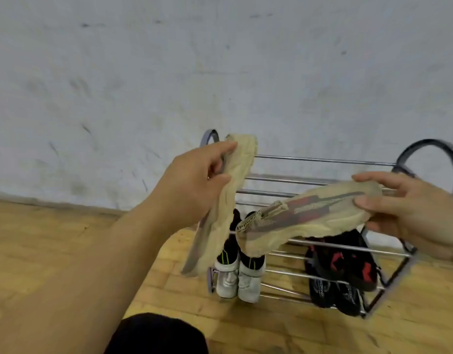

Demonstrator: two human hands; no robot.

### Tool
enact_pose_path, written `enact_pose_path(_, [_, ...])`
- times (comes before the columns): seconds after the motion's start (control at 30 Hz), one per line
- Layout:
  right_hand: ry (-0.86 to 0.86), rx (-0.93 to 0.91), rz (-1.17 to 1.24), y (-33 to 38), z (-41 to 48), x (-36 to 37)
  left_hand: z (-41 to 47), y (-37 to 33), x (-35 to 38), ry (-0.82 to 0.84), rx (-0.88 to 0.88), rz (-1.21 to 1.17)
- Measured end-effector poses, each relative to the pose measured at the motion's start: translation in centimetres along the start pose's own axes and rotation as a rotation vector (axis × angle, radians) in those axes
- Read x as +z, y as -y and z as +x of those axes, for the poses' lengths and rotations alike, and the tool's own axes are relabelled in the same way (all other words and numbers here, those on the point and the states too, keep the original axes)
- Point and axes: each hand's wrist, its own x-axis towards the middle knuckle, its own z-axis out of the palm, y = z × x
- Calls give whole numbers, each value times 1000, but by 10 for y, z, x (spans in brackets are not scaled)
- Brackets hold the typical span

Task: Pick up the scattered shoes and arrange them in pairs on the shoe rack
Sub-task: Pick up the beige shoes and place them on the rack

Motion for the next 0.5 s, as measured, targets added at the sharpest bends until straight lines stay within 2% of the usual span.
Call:
enact_pose_path(0.13, [-128,55,98,-39,6,-53,63,-52,59,59,226,151])
enact_pose_path(0.3, [-120,48,-32,-58,37,-76,97,-51,133,134,438,416])
enact_pose_path(0.4, [-74,80,-75,-71,53,-80,102,-25,183,142,423,388])
enact_pose_path(0.5, [-44,78,-99,-76,66,-83,108,-20,209,236,320,413])
